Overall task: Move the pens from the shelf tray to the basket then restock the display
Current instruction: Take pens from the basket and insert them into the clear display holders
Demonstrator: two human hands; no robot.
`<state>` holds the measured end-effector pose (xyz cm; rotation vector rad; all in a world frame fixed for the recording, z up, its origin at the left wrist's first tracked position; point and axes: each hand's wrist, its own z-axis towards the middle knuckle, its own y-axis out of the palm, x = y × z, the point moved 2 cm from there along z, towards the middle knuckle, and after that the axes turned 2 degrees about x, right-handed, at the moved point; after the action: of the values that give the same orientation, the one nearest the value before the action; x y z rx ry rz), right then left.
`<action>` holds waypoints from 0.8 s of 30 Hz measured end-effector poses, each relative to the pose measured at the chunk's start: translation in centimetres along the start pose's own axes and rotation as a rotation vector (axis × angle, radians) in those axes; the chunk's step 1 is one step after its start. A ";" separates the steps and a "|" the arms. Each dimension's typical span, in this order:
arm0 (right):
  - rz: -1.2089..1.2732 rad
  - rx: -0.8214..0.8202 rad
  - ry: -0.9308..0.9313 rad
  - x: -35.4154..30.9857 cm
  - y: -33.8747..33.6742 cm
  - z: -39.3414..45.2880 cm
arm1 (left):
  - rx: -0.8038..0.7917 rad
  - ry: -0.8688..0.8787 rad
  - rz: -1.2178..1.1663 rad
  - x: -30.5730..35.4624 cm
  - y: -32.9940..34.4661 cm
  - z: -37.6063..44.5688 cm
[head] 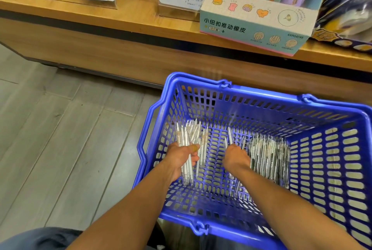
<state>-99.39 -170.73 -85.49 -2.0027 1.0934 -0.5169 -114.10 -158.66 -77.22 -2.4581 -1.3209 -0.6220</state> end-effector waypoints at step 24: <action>1.166 -0.606 -0.232 -2.0 -4.2 -2.2 | 0.017 0.051 0.029 -0.3 0.7 0.1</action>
<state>-99.72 -168.67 -80.76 -1.4167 2.1310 0.7033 -113.66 -159.16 -77.48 -2.4271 -1.2638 -0.6597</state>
